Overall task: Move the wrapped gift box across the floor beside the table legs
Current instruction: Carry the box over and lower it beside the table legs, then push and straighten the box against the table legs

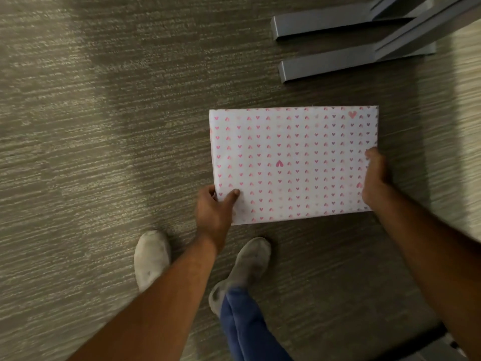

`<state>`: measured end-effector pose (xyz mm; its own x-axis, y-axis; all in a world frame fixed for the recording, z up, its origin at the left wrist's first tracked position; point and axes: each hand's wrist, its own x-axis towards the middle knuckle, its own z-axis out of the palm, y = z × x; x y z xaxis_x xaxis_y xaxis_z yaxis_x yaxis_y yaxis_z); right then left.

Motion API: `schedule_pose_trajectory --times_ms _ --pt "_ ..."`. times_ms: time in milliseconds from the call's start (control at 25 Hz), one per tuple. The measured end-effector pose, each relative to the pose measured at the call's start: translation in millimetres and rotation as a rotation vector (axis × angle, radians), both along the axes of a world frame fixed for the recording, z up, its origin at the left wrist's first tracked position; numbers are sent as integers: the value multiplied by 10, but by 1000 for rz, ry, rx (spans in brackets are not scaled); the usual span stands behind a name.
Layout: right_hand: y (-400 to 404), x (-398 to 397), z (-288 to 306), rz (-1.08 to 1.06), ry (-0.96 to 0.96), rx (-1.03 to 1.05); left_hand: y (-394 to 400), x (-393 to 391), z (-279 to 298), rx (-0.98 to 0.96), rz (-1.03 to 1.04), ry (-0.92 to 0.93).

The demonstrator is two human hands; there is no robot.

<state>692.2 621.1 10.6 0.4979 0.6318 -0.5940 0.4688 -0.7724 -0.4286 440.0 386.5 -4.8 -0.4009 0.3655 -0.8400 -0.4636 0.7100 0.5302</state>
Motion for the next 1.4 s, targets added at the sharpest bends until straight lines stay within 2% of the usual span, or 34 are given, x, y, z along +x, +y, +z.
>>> schedule_pose_trajectory --times_ms 120,360,720,1000,1400 --pt "135 18 -168 -5 -9 56 149 12 -166 48 -32 -13" --pt "595 14 -389 60 -30 111 390 89 -493 22 -73 -29" --pt "1149 -20 -639 203 -9 64 702 104 -762 75 -51 -60" --pt "1274 -21 -868 234 4 6 750 119 -868 69 -108 -50" --pt "1238 29 -1028 282 -12 112 783 130 -866 40 -86 -68"
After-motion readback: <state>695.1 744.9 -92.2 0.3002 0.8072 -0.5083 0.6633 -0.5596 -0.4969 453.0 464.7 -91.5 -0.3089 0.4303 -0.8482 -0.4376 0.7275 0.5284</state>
